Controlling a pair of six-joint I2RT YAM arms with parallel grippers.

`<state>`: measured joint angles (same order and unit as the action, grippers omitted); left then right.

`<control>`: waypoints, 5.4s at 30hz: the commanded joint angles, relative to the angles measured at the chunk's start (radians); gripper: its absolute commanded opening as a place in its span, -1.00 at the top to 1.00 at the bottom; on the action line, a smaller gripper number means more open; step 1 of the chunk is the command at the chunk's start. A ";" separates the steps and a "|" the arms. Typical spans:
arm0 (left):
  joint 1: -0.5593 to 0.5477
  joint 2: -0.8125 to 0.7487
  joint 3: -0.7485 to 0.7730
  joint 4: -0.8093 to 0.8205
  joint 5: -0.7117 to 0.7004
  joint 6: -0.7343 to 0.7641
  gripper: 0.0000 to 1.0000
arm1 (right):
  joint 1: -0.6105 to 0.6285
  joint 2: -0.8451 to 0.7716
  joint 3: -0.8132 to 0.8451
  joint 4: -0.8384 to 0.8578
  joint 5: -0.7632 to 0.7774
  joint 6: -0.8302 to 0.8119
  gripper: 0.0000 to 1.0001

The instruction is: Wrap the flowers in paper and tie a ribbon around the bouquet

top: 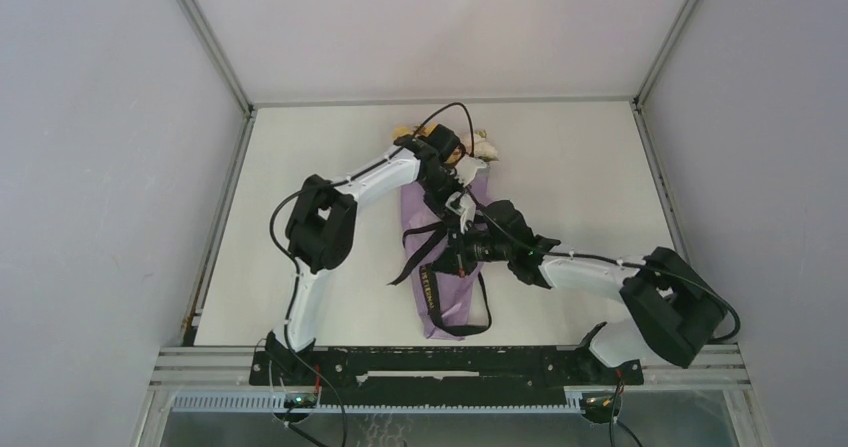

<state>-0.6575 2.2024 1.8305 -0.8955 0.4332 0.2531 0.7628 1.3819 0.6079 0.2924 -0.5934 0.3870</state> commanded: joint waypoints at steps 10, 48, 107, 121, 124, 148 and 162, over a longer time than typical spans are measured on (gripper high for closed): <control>0.057 -0.207 -0.065 0.026 -0.013 0.019 1.00 | -0.249 0.216 -0.026 0.175 0.076 0.191 1.00; -0.189 -0.299 0.039 -0.070 -0.106 0.224 1.00 | -0.396 0.390 0.237 0.153 -0.199 0.268 1.00; -0.125 -0.402 -0.510 0.438 -0.239 0.615 -0.29 | -0.376 0.452 0.260 0.216 -0.254 0.373 1.00; -0.125 -0.461 -0.489 0.341 -0.158 0.561 1.00 | -0.397 0.402 0.260 0.126 -0.233 0.331 0.65; -0.124 -0.476 -0.493 0.334 -0.170 0.552 1.00 | -0.421 0.372 0.260 0.063 -0.235 0.298 0.48; -0.099 -0.509 -0.478 0.340 -0.297 0.529 1.00 | -0.499 0.441 0.444 -0.154 -0.271 0.019 0.14; -0.094 -0.550 -0.436 0.417 -0.548 0.464 1.00 | -0.410 0.593 0.523 -0.205 -0.449 -0.038 0.57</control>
<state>-0.7593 1.6958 1.3231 -0.5468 0.0097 0.7589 0.3328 1.9621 1.0935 0.1356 -0.9344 0.4404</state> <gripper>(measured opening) 0.006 0.245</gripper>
